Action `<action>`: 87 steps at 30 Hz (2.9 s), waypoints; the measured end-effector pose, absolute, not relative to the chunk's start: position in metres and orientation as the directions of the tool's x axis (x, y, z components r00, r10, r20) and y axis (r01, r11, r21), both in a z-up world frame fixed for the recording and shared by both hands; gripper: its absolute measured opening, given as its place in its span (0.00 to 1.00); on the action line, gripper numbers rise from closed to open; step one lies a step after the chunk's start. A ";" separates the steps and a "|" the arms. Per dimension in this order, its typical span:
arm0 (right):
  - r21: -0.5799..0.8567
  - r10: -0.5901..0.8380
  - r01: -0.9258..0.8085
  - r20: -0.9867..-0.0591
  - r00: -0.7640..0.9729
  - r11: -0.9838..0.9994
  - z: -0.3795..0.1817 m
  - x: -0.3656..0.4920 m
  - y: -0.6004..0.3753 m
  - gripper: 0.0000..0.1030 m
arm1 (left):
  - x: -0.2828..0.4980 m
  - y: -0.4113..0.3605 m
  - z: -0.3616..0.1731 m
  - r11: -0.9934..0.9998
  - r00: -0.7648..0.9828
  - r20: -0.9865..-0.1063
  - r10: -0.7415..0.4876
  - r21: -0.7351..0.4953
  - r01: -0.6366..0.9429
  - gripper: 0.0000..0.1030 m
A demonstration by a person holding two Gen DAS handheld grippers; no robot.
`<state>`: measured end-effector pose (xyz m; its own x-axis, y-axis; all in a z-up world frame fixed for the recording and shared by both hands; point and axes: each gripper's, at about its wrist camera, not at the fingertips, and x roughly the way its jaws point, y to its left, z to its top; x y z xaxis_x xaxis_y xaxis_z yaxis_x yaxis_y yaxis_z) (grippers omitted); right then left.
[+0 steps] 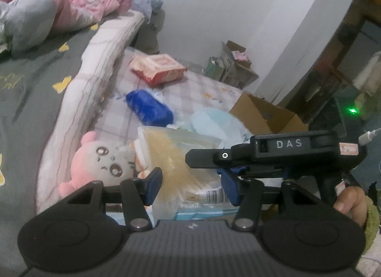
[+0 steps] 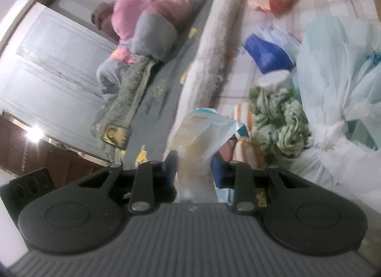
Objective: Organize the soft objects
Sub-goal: 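Carry the white-and-blue packet into the cardboard box and open the right tool, then withdraw the open right tool from the box back over the bed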
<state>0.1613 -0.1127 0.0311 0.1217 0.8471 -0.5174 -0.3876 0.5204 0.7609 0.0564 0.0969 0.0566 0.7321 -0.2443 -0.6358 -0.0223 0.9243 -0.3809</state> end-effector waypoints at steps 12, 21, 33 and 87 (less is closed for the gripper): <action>0.745 0.840 -0.393 -0.444 0.311 0.539 0.069 0.168 -0.211 0.26 | 0.095 0.021 0.089 0.935 0.747 -0.581 -0.322 -0.319 0.155 0.54; 0.691 0.707 -0.263 -0.498 0.502 0.673 0.074 0.200 -0.332 0.26 | 0.181 -0.079 0.080 0.867 0.648 -0.576 -0.498 -0.339 0.365 0.54; 0.503 0.481 -0.127 -0.677 0.557 0.855 0.043 0.299 -0.422 0.26 | 0.260 -0.130 0.048 0.847 0.582 -0.615 -0.532 -0.372 0.380 0.56; 0.040 0.085 -0.089 -0.790 0.607 0.995 -0.030 0.374 -0.385 0.31 | 0.212 -0.048 0.054 0.894 0.673 -0.597 -0.437 -0.371 0.252 0.70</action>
<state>0.3738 -0.3853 -0.0300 0.6067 0.0855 -0.7904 -0.0887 0.9953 0.0396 0.2118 -0.0484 0.0543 0.6731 -0.4370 -0.5967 0.2518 0.8940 -0.3707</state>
